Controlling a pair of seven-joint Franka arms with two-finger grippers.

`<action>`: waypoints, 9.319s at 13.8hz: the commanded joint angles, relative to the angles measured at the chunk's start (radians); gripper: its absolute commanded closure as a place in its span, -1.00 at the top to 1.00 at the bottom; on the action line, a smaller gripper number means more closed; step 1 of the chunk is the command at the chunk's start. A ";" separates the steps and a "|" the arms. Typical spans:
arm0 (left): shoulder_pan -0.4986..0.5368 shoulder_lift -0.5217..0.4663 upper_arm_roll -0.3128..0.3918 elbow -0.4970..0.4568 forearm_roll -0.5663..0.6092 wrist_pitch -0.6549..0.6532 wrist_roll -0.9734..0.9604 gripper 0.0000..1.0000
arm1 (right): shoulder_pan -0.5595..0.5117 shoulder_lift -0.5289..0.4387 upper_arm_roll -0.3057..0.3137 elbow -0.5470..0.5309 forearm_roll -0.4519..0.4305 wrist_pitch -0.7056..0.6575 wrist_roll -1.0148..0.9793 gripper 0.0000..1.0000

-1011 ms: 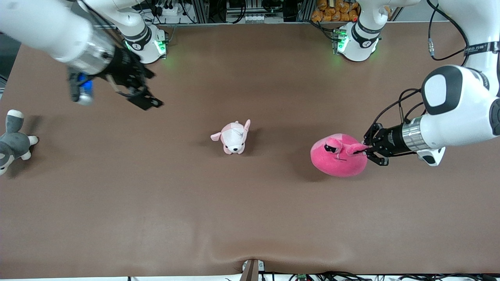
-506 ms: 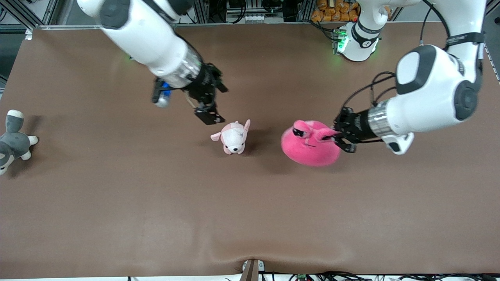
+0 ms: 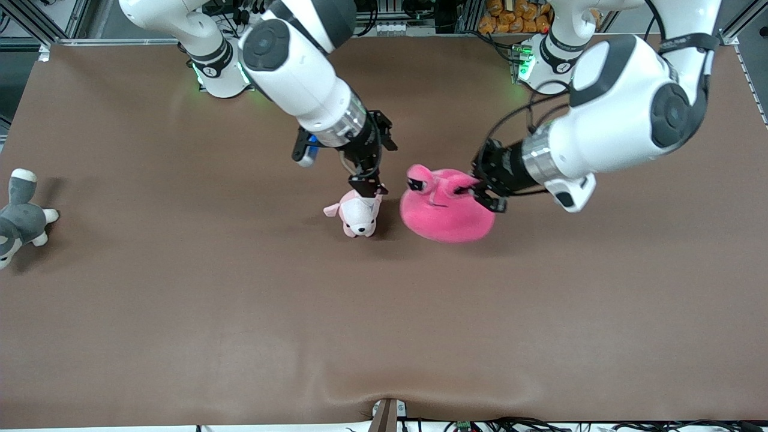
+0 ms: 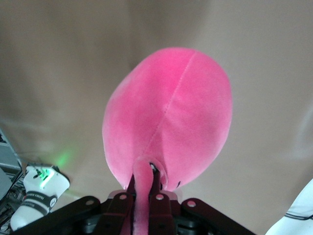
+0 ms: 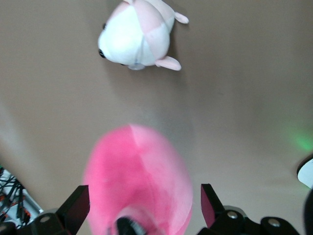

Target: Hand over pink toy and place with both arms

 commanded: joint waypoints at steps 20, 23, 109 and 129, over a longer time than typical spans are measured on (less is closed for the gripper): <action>0.022 -0.070 -0.064 0.025 0.094 -0.102 -0.085 1.00 | -0.046 0.064 -0.038 0.171 -0.132 -0.122 0.157 -1.00; 0.027 -0.107 -0.064 0.027 0.218 -0.174 0.036 1.00 | -0.135 0.018 -0.036 0.171 -0.122 -0.157 0.154 -1.00; -0.001 -0.489 0.392 -0.137 0.479 -0.409 1.864 1.00 | -0.735 -0.427 -0.016 -0.010 -0.383 -0.739 -2.632 1.00; 0.010 -0.493 0.399 -0.128 0.493 -0.440 1.893 1.00 | -0.755 -0.424 -0.016 -0.011 -0.382 -0.742 -2.630 1.00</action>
